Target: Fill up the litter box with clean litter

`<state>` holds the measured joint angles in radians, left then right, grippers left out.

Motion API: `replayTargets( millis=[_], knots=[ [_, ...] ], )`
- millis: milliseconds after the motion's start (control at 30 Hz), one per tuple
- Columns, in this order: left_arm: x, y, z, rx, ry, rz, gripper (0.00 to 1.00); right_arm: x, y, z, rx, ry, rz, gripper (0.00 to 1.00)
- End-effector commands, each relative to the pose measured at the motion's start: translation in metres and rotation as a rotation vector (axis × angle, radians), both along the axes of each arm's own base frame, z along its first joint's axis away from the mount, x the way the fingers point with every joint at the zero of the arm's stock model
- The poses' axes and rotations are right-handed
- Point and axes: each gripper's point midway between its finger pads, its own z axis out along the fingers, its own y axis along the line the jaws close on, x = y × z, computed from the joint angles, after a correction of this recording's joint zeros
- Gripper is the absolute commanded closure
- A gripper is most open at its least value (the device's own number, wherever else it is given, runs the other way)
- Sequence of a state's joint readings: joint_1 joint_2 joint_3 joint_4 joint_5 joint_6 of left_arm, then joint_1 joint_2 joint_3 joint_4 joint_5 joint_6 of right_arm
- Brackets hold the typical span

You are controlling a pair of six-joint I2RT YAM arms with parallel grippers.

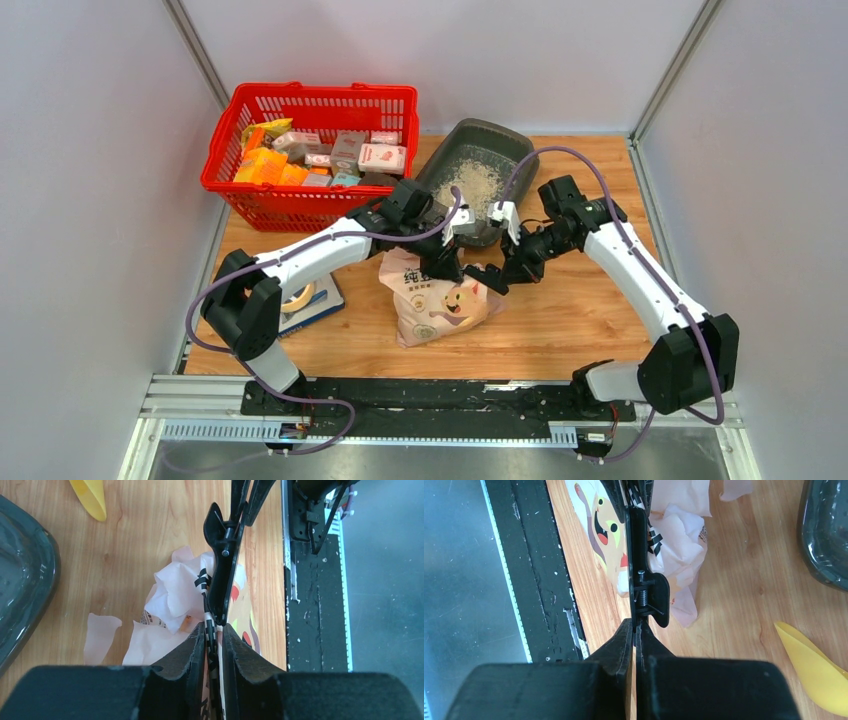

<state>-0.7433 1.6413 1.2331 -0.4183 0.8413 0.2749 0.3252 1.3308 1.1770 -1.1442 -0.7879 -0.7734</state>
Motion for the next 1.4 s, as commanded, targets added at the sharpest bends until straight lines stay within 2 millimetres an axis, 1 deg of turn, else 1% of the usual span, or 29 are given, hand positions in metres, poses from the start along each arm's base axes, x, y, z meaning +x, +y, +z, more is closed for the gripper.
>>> replayTargets(
  millis=[0, 200, 300, 467, 600, 700, 733, 833, 867, 900, 933, 967, 1000, 1033, 1067, 1100, 1167, 1200, 1233, 1367],
  knots=[
    [-0.002, -0.005, 0.017, -0.08, 0.05, -0.003, 0.73, 0.015, 0.003, 0.001, -0.011, -0.039, -0.016, 1.0],
    [-0.001, -0.007, 0.018, -0.093, 0.07, 0.001, 0.69, 0.008, 0.006, -0.005, -0.016, -0.026, -0.002, 1.0],
    [-0.001, -0.008, 0.018, -0.095, 0.079, -0.002, 0.69, 0.013, 0.01, -0.003, -0.01, -0.033, -0.02, 1.0],
    [-0.002, -0.011, 0.019, -0.105, 0.092, -0.01, 0.67, 0.022, 0.013, -0.008, -0.027, -0.034, -0.041, 1.0],
    [-0.003, -0.01, 0.02, -0.104, 0.096, -0.015, 0.64, 0.023, 0.014, -0.01, -0.03, -0.027, -0.047, 1.0],
    [-0.002, -0.01, 0.019, -0.104, 0.097, -0.015, 0.72, 0.023, 0.016, -0.007, -0.01, -0.024, -0.051, 1.0],
    [-0.002, -0.011, 0.018, -0.106, 0.097, -0.016, 0.8, 0.023, 0.017, -0.006, -0.004, -0.017, -0.06, 1.0],
    [-0.002, -0.011, 0.018, -0.11, 0.096, -0.021, 0.93, 0.024, 0.019, -0.004, 0.006, -0.019, -0.063, 1.0],
    [-0.003, -0.012, 0.019, -0.113, 0.097, -0.027, 0.95, 0.023, 0.018, -0.004, 0.001, -0.015, -0.061, 0.97],
    [-0.002, -0.011, 0.019, -0.113, 0.096, -0.023, 0.98, 0.021, 0.018, -0.001, 0.006, -0.019, -0.049, 0.87],
    [-0.003, -0.011, 0.018, -0.111, 0.094, -0.023, 1.0, 0.021, 0.015, 0.002, 0.008, -0.033, -0.028, 0.81],
    [-0.002, -0.01, 0.019, -0.114, 0.082, -0.026, 1.0, 0.015, 0.01, 0.003, 0.001, -0.011, -0.021, 0.75],
    [-0.003, -0.01, 0.018, -0.111, 0.08, -0.028, 1.0, 0.015, 0.01, 0.011, 0.025, -0.014, -0.017, 0.64],
    [-0.003, -0.008, 0.018, -0.107, 0.077, -0.027, 1.0, 0.017, 0.004, 0.016, 0.037, -0.013, -0.035, 0.57],
    [-0.002, -0.007, 0.017, -0.105, 0.065, -0.03, 1.0, 0.013, 0.0, 0.018, 0.044, 0.0, -0.031, 0.52],
    [-0.002, -0.007, 0.017, -0.104, 0.058, -0.032, 1.0, 0.013, 0.0, 0.022, 0.069, 0.009, -0.028, 0.43],
    [-0.003, -0.006, 0.017, -0.101, 0.053, -0.033, 1.0, 0.011, -0.004, 0.022, 0.079, 0.015, -0.021, 0.37],
    [-0.002, -0.006, 0.017, -0.101, 0.054, -0.033, 1.0, 0.009, -0.001, 0.023, 0.098, 0.021, -0.003, 0.35],
    [-0.003, -0.007, 0.017, -0.102, 0.054, -0.035, 1.0, 0.007, 0.0, 0.022, 0.108, 0.029, 0.003, 0.34],
    [-0.003, -0.007, 0.016, -0.101, 0.063, -0.032, 1.0, 0.016, 0.012, 0.023, 0.169, 0.057, -0.021, 0.32]
  ],
)
